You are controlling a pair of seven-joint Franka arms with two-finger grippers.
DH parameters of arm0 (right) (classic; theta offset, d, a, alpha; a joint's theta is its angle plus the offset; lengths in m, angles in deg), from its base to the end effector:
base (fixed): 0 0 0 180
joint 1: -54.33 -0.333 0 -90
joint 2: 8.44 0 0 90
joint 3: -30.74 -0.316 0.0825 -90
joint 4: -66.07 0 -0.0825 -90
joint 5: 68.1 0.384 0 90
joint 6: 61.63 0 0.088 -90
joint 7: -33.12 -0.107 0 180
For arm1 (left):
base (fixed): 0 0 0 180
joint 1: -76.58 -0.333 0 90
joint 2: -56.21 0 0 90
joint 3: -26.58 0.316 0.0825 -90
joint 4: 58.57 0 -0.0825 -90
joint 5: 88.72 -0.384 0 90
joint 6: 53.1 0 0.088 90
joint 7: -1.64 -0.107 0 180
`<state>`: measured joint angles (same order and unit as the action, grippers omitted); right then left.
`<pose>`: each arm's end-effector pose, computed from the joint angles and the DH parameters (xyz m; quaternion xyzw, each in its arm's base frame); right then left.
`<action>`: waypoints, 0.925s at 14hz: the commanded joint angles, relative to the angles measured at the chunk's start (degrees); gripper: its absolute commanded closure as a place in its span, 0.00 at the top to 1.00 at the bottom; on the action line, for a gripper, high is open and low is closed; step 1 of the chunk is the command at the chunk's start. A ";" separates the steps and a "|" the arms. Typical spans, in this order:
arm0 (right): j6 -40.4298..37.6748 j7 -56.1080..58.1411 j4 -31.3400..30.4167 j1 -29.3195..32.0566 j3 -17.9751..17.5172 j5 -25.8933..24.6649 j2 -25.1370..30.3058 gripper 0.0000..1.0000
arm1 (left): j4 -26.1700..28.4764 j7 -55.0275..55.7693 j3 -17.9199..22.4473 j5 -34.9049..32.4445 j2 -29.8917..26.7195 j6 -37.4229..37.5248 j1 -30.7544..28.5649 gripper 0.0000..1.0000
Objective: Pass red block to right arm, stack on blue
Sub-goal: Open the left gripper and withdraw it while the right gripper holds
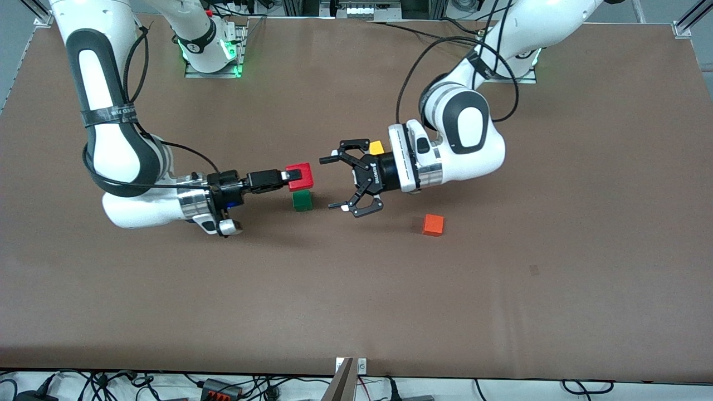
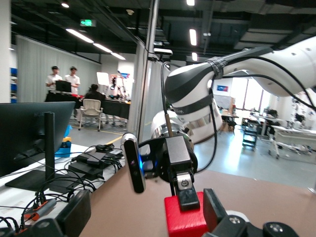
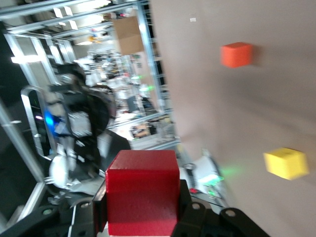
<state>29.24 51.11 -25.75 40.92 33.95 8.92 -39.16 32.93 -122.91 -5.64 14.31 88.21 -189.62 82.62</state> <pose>0.6326 0.2244 0.3548 -0.7826 -0.0121 0.1728 0.5979 0.5977 -0.3966 0.3919 0.5774 -0.4215 0.5122 0.4760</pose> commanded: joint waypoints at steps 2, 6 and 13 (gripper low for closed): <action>-0.88 0.47 0.58 5.40 -0.31 -11.33 1.63 0.00 | -0.53 16.39 -0.21 -21.74 -1.67 8.70 -6.90 1.00; -0.53 2.22 3.48 7.25 -0.31 -35.21 2.24 0.00 | -0.53 29.35 -0.12 -43.23 -3.17 17.23 -10.78 1.00; 3.33 -0.05 2.52 6.82 2.32 -66.01 3.57 0.00 | 0.08 46.48 0.23 -72.75 -2.56 26.12 -11.22 1.00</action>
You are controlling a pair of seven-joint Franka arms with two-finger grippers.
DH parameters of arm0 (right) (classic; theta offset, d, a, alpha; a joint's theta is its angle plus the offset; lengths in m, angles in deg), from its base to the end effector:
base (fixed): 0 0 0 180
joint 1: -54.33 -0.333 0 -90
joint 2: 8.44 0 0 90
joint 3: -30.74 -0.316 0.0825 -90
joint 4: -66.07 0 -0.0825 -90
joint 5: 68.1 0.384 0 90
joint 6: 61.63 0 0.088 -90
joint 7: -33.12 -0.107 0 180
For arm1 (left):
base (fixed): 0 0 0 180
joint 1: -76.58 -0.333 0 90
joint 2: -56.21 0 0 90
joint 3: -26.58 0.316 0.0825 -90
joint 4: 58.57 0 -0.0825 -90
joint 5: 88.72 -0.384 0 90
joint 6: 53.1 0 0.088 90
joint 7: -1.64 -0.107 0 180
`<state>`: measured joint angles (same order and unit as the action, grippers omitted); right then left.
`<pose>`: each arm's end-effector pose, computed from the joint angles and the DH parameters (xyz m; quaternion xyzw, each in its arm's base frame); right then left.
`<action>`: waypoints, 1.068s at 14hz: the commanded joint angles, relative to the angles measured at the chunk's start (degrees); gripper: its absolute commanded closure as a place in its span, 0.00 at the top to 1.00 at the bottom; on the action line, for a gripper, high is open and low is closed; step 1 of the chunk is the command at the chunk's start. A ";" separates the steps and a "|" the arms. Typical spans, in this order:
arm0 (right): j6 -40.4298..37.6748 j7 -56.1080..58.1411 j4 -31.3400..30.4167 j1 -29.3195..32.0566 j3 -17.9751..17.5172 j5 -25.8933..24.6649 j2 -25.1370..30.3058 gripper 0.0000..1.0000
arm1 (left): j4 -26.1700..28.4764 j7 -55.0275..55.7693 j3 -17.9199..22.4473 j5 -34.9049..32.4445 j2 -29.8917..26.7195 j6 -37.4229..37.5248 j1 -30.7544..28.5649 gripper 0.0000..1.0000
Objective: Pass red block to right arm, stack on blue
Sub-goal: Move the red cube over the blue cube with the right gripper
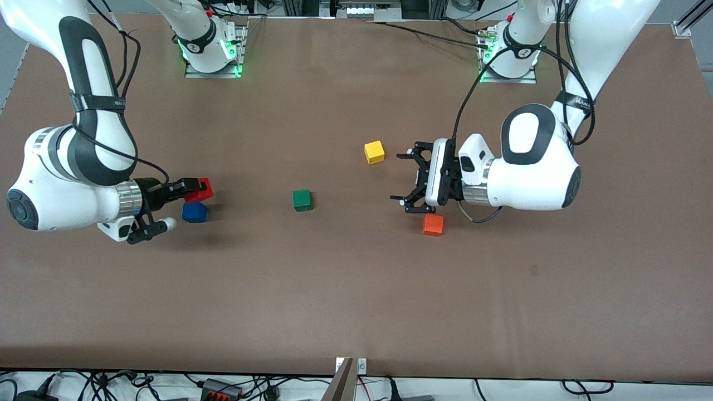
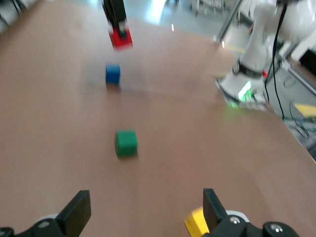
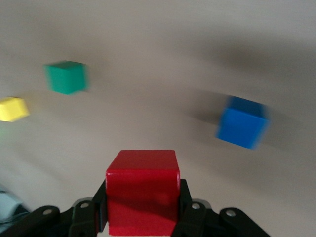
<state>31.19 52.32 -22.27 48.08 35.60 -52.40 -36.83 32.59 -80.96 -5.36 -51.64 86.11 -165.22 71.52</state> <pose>0.6403 0.0502 0.3425 -0.9624 -0.1403 0.1846 0.1418 0.6104 -0.2926 0.3854 0.6427 -0.6429 0.1526 0.3877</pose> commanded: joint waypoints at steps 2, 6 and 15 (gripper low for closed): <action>5.94 -3.72 -4.46 -0.69 0.68 -9.62 2.98 0.00 | 0.51 12.07 0.04 -15.06 -0.10 5.31 0.49 1.00; 13.06 -15.58 -10.70 -3.68 0.68 -16.23 5.62 0.00 | 0.25 32.19 0.04 -35.88 -0.19 10.69 0.76 1.00; 34.87 -27.98 -27.58 -5.35 0.59 -17.64 11.43 0.00 | -1.06 80.06 5.75 -53.86 -2.30 15.43 -2.14 1.00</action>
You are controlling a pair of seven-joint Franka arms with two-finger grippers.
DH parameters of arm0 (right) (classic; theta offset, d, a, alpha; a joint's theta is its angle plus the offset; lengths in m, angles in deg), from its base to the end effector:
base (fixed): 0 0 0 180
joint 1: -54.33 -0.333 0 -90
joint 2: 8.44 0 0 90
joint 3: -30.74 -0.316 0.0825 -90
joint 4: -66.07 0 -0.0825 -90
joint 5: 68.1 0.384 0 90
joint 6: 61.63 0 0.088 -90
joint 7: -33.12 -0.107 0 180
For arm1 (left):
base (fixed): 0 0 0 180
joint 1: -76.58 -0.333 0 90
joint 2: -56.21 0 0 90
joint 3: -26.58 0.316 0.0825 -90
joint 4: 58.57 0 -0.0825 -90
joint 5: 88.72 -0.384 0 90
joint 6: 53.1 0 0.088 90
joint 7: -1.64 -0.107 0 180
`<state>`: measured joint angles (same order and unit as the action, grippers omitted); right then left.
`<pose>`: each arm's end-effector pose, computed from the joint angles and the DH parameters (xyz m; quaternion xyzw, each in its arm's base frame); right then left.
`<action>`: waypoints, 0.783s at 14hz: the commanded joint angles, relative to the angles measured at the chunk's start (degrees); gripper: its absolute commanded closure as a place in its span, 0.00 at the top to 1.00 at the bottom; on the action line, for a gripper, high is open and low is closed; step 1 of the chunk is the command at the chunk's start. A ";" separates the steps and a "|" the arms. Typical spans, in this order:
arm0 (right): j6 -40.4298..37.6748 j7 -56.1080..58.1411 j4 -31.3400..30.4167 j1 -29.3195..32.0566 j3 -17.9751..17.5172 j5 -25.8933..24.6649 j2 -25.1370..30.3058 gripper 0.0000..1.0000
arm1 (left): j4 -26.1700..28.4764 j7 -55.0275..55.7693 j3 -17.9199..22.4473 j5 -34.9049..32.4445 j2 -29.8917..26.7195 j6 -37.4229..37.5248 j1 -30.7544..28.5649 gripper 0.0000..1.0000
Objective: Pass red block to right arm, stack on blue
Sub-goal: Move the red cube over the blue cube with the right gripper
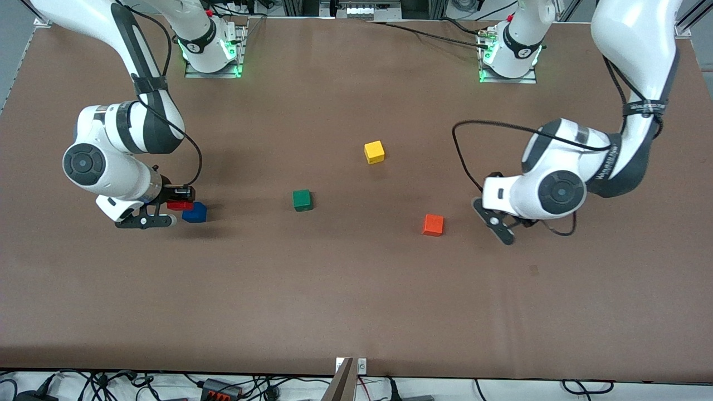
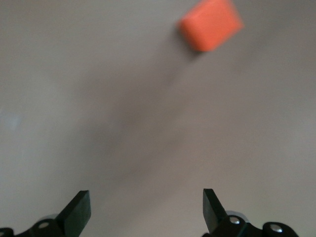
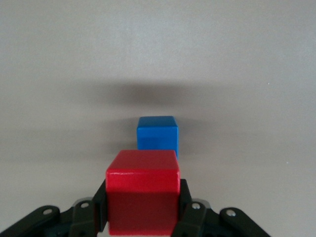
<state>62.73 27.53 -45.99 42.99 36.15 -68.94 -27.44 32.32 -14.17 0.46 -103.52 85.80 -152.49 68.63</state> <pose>0.5962 0.0634 0.2992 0.9981 0.0091 -0.0553 0.0270 0.6300 -0.1446 0.3382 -0.9349 0.3194 0.1542 0.0134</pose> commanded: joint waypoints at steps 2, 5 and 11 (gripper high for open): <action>5.44 -4.00 -4.57 -0.09 0.04 -1.09 1.95 0.00 | -4.74 22.11 -0.15 -1.72 -1.56 6.99 1.36 1.00; 11.58 -4.00 -7.99 -0.17 0.22 -1.36 1.95 0.00 | -10.29 22.58 0.02 -0.67 -1.47 8.77 -3.19 1.00; 13.71 -4.09 -9.23 0.18 0.22 -4.70 1.69 0.00 | -4.69 22.40 23.18 12.52 -16.47 5.26 9.24 1.00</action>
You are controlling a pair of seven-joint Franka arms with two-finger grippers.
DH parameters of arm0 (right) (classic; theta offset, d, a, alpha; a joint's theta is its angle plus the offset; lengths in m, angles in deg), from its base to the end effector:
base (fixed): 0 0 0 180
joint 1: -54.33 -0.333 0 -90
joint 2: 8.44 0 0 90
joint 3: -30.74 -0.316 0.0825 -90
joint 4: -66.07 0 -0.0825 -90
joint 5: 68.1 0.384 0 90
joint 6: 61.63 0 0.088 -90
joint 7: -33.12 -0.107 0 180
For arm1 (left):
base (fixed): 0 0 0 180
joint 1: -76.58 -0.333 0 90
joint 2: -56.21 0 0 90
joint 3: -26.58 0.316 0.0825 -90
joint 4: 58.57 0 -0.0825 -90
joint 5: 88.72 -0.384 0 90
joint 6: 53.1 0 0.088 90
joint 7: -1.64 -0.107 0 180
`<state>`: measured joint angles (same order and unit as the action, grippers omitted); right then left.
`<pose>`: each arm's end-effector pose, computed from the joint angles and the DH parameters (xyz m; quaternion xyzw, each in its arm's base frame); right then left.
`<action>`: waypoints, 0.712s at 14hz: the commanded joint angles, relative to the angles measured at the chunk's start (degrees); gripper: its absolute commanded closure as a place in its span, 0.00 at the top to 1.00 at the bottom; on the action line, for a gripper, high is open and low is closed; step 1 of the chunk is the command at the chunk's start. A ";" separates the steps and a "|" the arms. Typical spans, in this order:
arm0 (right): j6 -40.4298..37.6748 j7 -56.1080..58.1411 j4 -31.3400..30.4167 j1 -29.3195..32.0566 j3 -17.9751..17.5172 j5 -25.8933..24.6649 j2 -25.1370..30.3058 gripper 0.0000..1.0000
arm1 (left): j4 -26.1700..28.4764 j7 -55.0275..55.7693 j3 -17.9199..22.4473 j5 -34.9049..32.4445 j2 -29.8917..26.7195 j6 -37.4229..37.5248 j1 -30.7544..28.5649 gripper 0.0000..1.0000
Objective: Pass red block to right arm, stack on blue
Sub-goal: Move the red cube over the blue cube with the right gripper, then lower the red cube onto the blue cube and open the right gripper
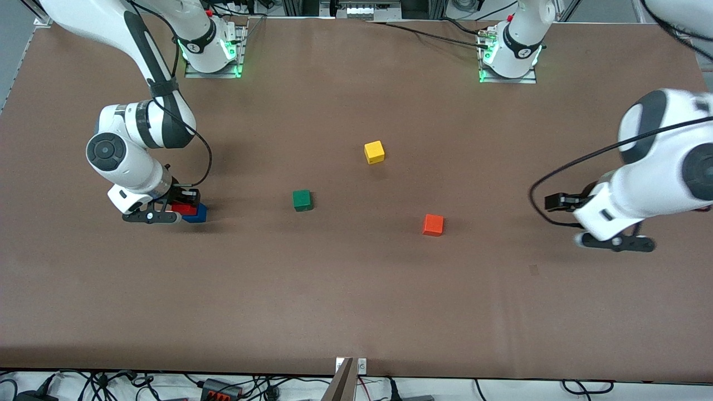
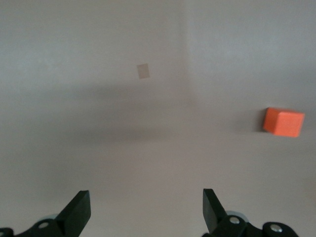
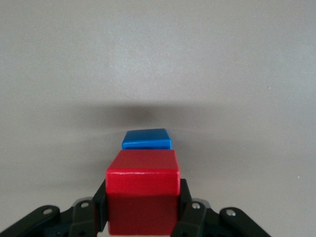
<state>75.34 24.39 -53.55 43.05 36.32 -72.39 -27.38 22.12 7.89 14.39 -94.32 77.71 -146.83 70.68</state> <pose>0.5788 0.0580 0.2634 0.9991 0.0037 -0.0082 0.0423 0.6547 -0.0411 0.4819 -0.9975 0.0024 0.0682 0.0168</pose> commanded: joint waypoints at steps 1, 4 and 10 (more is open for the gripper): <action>1.19 -0.94 -1.67 0.12 0.05 -1.25 1.54 0.00 | 7.79 0.09 11.38 3.23 -11.36 -0.48 8.96 1.00; 1.28 -0.85 -1.50 0.03 -0.04 -1.34 1.27 0.00 | 13.08 -5.71 12.18 3.32 -19.10 -0.57 9.50 1.00; 1.72 0.12 -1.32 0.30 -0.12 -1.42 0.40 0.00 | 17.67 -6.77 13.07 3.76 -22.29 -4.62 8.63 1.00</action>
<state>75.68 24.42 -53.74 43.05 36.31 -72.77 -27.45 38.32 2.94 26.85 -91.95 55.66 -150.01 79.34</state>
